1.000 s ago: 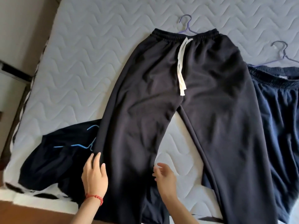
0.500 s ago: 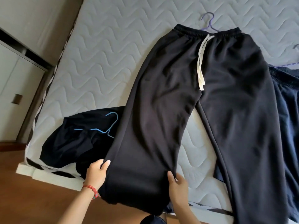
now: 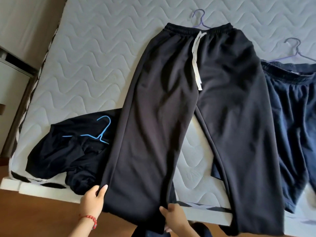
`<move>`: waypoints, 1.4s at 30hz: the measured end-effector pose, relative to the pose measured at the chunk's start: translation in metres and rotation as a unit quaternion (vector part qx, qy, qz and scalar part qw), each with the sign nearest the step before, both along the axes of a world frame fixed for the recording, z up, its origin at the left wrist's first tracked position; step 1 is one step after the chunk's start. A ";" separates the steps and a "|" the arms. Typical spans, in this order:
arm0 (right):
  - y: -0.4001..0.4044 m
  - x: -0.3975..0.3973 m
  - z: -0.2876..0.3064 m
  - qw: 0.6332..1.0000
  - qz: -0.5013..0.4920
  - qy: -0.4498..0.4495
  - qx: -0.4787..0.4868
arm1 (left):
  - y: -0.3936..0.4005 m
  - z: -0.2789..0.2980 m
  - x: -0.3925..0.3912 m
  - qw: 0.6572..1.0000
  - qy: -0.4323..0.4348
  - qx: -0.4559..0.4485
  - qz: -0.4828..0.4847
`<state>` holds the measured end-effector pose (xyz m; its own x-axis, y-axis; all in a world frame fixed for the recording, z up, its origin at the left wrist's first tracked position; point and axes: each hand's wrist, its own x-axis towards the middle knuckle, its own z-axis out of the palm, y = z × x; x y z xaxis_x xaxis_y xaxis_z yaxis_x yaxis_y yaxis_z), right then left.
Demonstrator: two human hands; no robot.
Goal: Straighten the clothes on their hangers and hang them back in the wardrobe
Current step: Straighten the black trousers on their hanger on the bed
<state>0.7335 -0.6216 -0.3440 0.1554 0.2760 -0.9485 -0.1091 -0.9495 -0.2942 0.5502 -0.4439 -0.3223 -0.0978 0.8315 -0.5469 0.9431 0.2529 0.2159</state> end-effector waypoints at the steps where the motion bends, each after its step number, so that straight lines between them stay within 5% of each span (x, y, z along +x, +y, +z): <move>1: -0.001 0.002 0.001 0.999 0.021 -0.031 -0.008 | 0.000 0.002 0.004 1.000 0.012 -0.001 -0.015; 5: -0.007 0.032 0.019 0.989 -0.091 -0.113 -0.027 | -0.011 0.015 0.039 0.994 0.043 0.073 -0.063; 8: -0.026 0.078 0.033 0.956 -0.198 -0.214 -0.004 | -0.039 0.021 0.086 0.981 -0.060 0.099 -0.157; 13: -0.096 0.167 0.035 0.885 -0.234 -0.402 0.026 | -0.115 0.010 0.194 0.951 -0.220 -0.041 -0.212; 17: -0.157 0.217 0.021 0.849 -0.224 -0.479 -0.009 | -0.165 0.000 0.276 0.954 -0.236 -0.148 -0.113; 23: -0.201 0.226 0.012 0.878 -0.277 -0.389 -0.016 | -0.198 -0.005 0.324 0.972 -0.146 -0.178 0.053; 28: -0.208 0.203 0.010 0.902 -0.326 -0.283 -0.025 | -0.232 -0.065 0.292 0.927 -0.223 -0.298 0.048; 32: -0.211 0.197 0.018 0.915 -0.318 -0.247 0.033 | -0.240 -0.010 0.288 0.947 -0.250 -0.183 0.087; 36: -0.209 0.184 0.025 0.969 -0.206 -0.127 0.056 | -0.234 0.015 0.261 0.961 -0.233 -0.067 0.129; 42: -0.206 0.177 0.011 0.990 -0.129 -0.055 0.006 | -0.213 -0.003 0.234 0.973 -0.169 -0.147 0.053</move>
<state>0.9107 -0.8276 -0.3332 0.3250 0.2244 -0.9187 -0.3143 -0.8906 -0.3288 0.7841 -0.6564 -0.3252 0.0531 0.6286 -0.7759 0.7960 0.4425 0.4130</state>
